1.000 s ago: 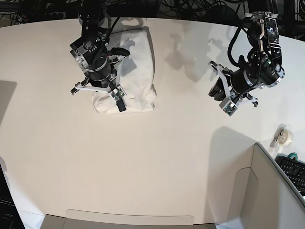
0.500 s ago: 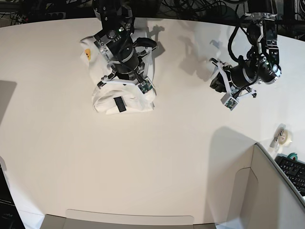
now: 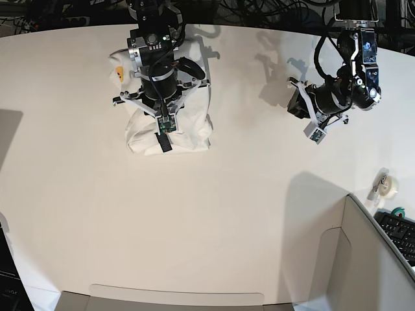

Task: Layout the t-shirt on the table in an organized manner, then fold the t-shirt properly
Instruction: 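Press and tuck the folded shirt edges with the right gripper, then drag the folded shirt off the table edge with the right gripper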

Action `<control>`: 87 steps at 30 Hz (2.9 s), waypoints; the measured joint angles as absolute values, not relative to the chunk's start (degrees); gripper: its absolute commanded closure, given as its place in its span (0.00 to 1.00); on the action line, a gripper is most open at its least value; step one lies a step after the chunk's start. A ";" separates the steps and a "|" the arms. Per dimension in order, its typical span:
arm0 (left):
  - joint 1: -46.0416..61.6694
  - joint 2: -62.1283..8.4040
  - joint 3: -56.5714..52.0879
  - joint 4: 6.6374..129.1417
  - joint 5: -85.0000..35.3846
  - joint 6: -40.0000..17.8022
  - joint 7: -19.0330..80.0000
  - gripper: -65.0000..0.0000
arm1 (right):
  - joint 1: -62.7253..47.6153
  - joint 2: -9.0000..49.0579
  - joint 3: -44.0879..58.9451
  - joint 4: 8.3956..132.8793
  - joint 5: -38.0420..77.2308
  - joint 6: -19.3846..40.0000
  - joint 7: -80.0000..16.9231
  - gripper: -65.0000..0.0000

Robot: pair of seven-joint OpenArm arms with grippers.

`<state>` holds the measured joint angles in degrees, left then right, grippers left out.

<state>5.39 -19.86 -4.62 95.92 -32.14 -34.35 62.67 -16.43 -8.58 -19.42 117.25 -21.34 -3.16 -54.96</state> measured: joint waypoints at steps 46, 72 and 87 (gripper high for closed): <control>8.73 -20.01 -4.45 96.14 -32.75 -34.37 61.45 0.87 | -17.93 -4.38 -3.62 117.14 -22.15 -13.13 -46.46 1.00; 9.87 -19.90 -4.45 96.16 -33.58 -34.37 61.21 0.87 | -12.36 5.72 12.60 101.06 -11.97 2.37 -36.23 1.00; 9.87 -19.88 -4.45 96.16 -33.58 -34.37 61.21 0.87 | -10.61 24.91 15.53 89.60 3.46 8.71 -34.17 1.00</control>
